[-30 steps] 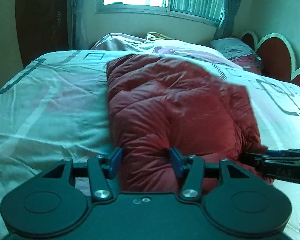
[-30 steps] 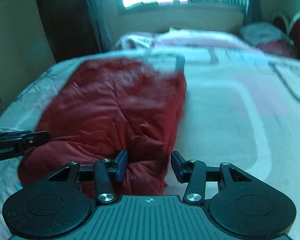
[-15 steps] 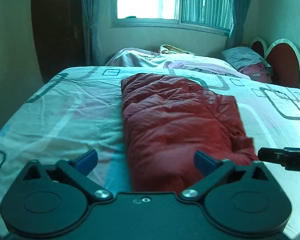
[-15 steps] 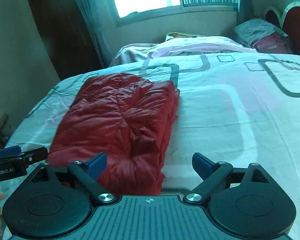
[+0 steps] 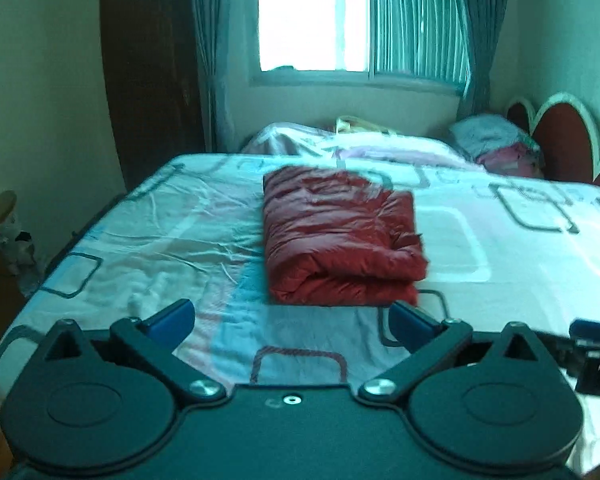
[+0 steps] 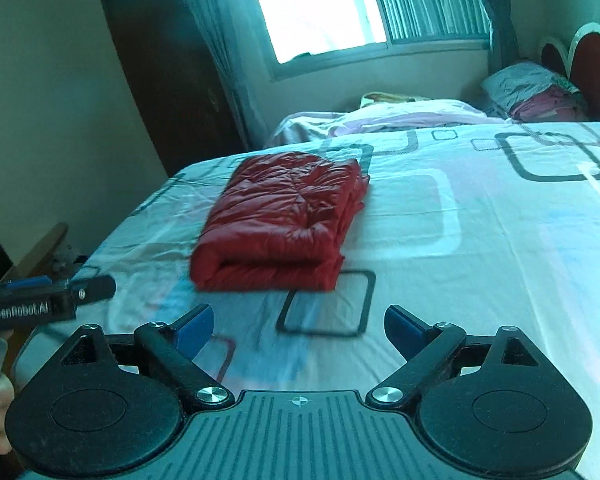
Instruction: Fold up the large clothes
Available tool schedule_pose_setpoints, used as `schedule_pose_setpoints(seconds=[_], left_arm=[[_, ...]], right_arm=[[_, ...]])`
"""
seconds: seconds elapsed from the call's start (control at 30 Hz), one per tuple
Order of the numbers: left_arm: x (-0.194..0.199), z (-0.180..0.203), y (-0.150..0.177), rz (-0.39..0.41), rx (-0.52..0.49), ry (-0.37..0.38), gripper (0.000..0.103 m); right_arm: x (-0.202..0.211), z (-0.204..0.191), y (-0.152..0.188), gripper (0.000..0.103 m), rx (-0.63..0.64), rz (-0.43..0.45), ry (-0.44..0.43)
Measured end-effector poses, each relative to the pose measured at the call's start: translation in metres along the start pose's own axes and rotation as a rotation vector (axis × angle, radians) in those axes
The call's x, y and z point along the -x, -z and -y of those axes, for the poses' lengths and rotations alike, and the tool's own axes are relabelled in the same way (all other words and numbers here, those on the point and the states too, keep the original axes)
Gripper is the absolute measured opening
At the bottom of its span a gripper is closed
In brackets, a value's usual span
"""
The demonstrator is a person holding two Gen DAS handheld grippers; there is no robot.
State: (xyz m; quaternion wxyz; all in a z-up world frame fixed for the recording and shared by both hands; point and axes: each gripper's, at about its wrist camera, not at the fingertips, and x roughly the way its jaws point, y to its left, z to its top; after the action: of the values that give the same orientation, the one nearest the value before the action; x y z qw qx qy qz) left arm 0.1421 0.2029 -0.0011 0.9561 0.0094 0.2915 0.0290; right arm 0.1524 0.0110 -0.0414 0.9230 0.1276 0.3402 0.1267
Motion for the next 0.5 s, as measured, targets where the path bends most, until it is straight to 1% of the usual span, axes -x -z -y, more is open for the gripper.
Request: schedule_pose_setpoints(seconds=[0.07,0.13,0.2,0.27,0.3,0.37,0.4,0.43,0.5], left_arm=[[0.027,0.004,0.005,0.028,-0.002,0.016,0.103],[0.047,0.009,0.009,0.027,-0.022,0.016,0.103],[0.065,0.013,0.015,0.017,-0.041,-0.015,0.103],[0.080,0.014,0.021,0.022,-0.048,-0.035,0.103],[0.088,0.014,0.025,0.027,-0.042,-0.044,0.103],[0.096,0.011,0.028,0.020,-0.019,-0.047,0.103],[0.099,0.009,0.029,0.005,-0.005,-0.036,0.103],[0.100,0.008,0.029,-0.011,0.008,-0.026,0.103],[0.104,0.007,0.030,-0.026,0.016,-0.035,0.103]], right_arm=[[0.028,-0.004,0.008,0.103,-0.010,0.031,-0.002],[0.053,-0.009,0.014,0.103,-0.006,0.058,0.002],[0.075,-0.013,0.017,0.103,-0.017,0.079,0.018],[0.094,-0.018,0.021,0.103,-0.022,0.097,0.024],[0.102,-0.021,0.023,0.103,-0.018,0.100,0.042],[0.114,-0.026,0.024,0.103,-0.002,0.105,0.071],[0.118,-0.029,0.025,0.103,0.005,0.099,0.081],[0.122,-0.031,0.026,0.103,0.005,0.095,0.086],[0.132,-0.033,0.028,0.103,-0.003,0.106,0.086]])
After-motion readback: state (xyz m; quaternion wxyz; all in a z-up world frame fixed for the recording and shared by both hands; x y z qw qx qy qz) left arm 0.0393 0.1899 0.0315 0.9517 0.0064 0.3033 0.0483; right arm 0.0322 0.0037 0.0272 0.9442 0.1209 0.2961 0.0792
